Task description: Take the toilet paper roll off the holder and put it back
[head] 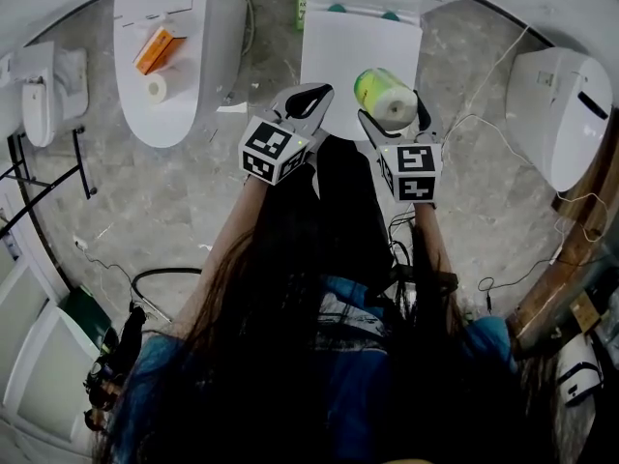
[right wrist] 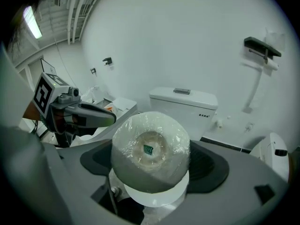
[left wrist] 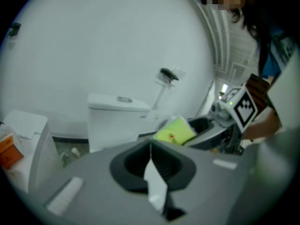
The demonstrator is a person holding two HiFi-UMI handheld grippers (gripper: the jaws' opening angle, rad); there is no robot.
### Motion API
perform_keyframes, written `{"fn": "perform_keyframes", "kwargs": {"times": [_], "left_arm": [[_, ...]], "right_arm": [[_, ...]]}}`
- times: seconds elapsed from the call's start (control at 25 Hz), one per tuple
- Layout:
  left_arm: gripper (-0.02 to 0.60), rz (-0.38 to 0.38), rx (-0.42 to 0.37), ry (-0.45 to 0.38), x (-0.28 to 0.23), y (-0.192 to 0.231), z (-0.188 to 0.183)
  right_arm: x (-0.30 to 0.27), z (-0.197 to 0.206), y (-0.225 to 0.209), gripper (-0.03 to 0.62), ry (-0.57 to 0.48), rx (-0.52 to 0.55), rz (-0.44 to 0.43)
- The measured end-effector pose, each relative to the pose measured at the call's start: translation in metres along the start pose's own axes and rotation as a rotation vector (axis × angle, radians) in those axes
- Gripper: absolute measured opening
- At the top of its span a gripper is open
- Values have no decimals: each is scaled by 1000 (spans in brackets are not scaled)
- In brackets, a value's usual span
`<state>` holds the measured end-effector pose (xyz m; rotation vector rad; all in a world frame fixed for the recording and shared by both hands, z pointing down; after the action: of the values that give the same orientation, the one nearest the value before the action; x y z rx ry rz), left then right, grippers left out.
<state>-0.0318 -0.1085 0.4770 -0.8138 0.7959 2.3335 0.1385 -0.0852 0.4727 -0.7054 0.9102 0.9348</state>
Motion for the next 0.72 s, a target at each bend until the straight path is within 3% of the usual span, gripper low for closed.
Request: {"fn": "perform_keyframes", "kwargs": {"times": [0.72], "left_arm": [[-8, -27, 48, -6, -6, 11, 12]], "right_arm": [[-35, 9, -4, 453, 45, 21, -3]]}}
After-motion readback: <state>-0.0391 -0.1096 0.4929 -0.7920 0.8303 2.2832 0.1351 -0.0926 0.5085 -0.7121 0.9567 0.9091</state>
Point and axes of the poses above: the fingertips, and each gripper's own axes: x backward along the fingers, y to its left, z out of its underside, the point moved 7 cm from there along x, backward along the fingers, and after that the axes turned 15 degrees about y, right-handed, at the moved point
